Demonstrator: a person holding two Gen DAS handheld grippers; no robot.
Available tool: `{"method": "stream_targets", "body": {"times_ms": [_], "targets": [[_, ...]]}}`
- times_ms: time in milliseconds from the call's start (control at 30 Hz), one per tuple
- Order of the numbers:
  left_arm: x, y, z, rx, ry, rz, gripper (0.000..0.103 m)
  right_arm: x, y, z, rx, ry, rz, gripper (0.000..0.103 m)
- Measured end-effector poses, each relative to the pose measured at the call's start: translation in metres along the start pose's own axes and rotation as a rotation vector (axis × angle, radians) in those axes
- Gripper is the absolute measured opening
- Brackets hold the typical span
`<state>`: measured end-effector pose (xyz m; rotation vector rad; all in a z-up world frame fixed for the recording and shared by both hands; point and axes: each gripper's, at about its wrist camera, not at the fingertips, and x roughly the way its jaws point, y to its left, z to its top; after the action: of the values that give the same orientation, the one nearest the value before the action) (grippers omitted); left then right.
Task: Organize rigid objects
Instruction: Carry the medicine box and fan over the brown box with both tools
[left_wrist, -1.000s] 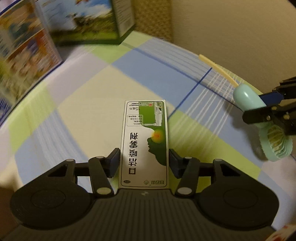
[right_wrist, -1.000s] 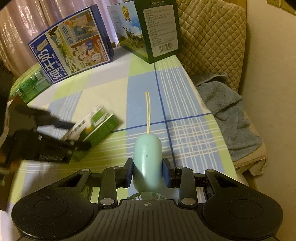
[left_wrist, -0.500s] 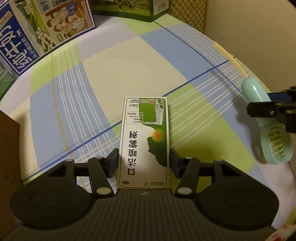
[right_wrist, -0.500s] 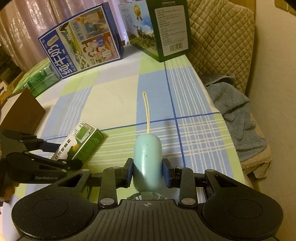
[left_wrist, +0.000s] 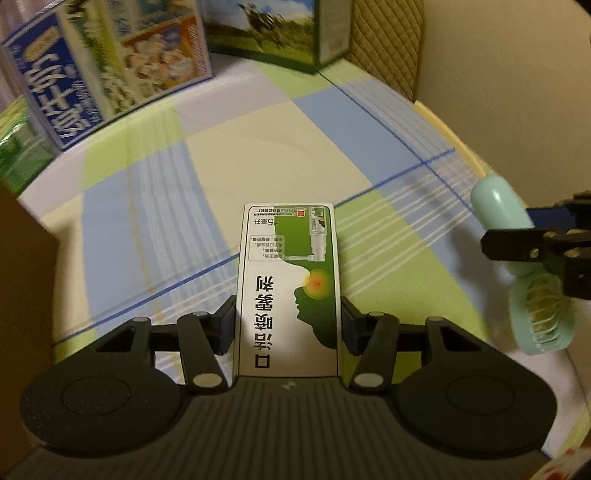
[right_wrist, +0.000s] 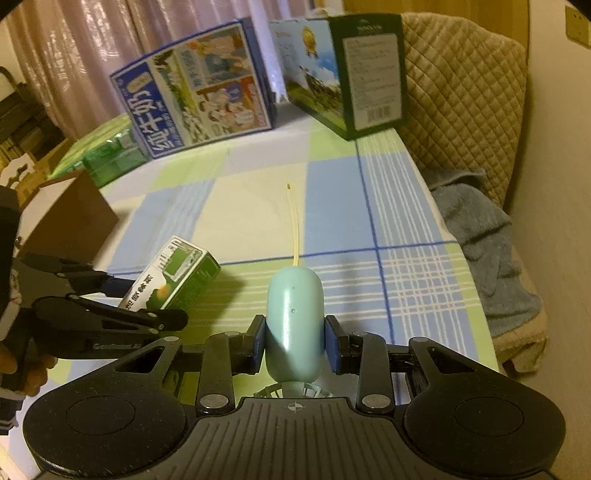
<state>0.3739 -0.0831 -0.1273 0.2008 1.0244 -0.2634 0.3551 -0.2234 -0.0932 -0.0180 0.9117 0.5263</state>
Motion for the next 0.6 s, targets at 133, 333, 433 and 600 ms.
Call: {"method": "stream_targets", "body": {"times_ms": [133, 333, 433, 600], "targets": [[-0.037, 0.012, -0.007, -0.052, -0.061, 0.016, 0.051, -0.007, 0.018, 0.004, -0.025, -0.025, 0.039, 0.030], [-0.094, 0.040, -0.017, -0.135, -0.140, 0.054, 0.051, -0.017, 0.062, 0.015, -0.081, -0.067, 0.124, 0.030], [-0.125, 0.060, -0.027, -0.176, -0.171, 0.087, 0.051, -0.021, 0.090, 0.021, -0.109, -0.085, 0.182, 0.030], [-0.171, 0.103, -0.047, -0.246, -0.215, 0.151, 0.051, -0.023, 0.148, 0.034, -0.157, -0.105, 0.300, 0.030]]}}
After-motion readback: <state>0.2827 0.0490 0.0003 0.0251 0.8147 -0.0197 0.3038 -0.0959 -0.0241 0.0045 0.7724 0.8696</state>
